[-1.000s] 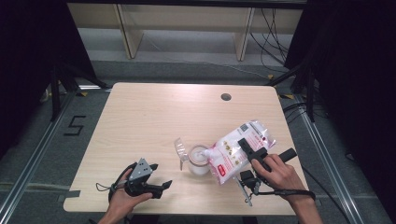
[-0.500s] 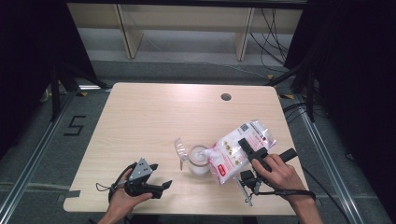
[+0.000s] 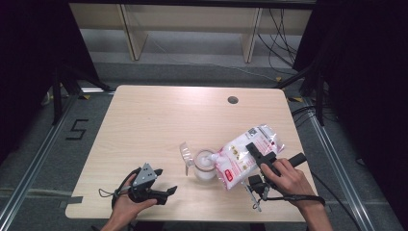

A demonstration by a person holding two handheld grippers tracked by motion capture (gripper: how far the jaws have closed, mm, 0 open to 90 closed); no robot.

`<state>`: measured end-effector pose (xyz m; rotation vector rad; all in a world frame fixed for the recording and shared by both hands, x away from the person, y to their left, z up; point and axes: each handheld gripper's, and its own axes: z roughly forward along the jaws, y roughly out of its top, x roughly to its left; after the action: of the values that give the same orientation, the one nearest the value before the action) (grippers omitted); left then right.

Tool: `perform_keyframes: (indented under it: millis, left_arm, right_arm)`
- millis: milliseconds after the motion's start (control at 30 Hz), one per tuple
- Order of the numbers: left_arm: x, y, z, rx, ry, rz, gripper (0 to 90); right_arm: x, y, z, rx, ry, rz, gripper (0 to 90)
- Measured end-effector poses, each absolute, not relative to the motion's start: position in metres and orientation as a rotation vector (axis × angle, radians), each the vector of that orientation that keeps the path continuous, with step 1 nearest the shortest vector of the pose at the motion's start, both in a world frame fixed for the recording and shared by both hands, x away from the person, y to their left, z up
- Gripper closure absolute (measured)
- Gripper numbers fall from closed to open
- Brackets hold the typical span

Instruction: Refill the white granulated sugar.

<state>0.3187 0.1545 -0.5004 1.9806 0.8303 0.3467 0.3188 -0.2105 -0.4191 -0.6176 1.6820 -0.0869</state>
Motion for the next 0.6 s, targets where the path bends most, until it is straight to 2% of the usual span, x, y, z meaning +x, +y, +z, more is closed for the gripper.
perform_keyframes:
  millis: [600]
  left_arm:
    - [0.3189,0.1548,-0.5002,1.981,0.827,0.348,18.0]
  right_arm:
    - [0.3288,-0.2205,-0.4306,-0.566,1.718,0.087,82.4]
